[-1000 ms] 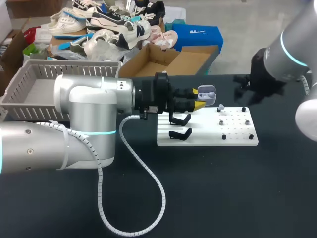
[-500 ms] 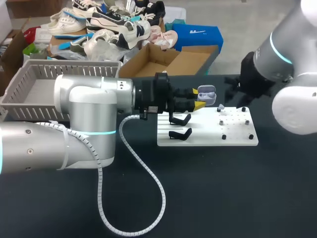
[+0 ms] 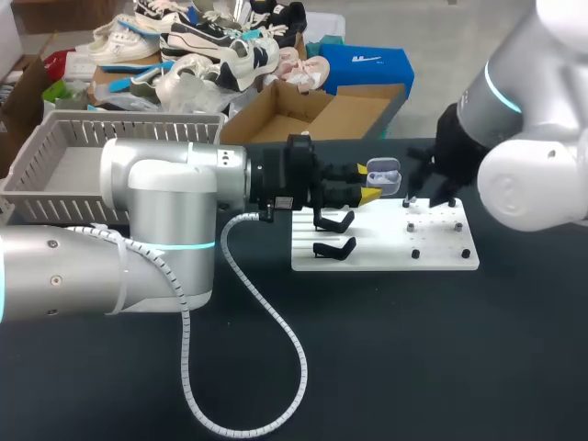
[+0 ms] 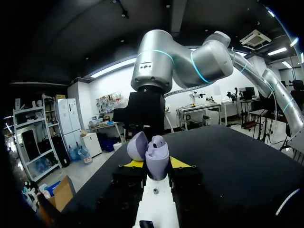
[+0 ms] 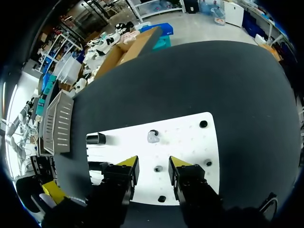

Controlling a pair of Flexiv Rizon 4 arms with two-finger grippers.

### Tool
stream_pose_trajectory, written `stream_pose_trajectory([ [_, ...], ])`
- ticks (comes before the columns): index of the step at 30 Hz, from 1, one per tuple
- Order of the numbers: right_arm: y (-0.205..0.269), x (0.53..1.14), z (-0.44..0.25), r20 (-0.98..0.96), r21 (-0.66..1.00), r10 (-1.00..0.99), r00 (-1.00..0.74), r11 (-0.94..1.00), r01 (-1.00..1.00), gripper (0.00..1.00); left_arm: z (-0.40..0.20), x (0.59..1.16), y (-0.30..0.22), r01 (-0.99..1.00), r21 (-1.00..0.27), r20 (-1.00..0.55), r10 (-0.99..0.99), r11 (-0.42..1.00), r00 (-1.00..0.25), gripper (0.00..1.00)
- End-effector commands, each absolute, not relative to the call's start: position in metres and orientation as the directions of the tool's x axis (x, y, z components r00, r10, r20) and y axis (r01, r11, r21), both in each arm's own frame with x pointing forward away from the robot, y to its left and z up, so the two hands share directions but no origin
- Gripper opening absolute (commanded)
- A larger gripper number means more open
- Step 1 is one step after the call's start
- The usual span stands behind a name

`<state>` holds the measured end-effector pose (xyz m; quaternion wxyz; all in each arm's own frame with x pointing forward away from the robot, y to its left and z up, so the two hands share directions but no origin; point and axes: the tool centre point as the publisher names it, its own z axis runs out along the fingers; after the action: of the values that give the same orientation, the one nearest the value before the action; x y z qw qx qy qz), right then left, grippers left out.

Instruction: Pick up each earbud case from the left stands, insert the matching earbuds, close the lid, and place the case in the box.

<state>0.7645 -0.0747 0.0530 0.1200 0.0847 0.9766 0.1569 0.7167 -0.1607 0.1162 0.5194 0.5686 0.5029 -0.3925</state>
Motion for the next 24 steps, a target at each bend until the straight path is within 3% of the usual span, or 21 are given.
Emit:
stream_pose_trajectory([
  [1,-0.070,0.773,0.050,-0.193,0.317,0.194,-0.962,0.940,0.126,0.38,0.116,0.715,-0.161,0.979,0.198,-0.968,0.164,0.053,0.187,0.00],
  [24,-0.064,0.781,0.039,-0.163,0.265,0.210,-0.964,0.951,0.162,0.36,0.116,0.715,-0.161,0.979,0.198,-0.968,0.164,0.053,0.187,0.00],
])
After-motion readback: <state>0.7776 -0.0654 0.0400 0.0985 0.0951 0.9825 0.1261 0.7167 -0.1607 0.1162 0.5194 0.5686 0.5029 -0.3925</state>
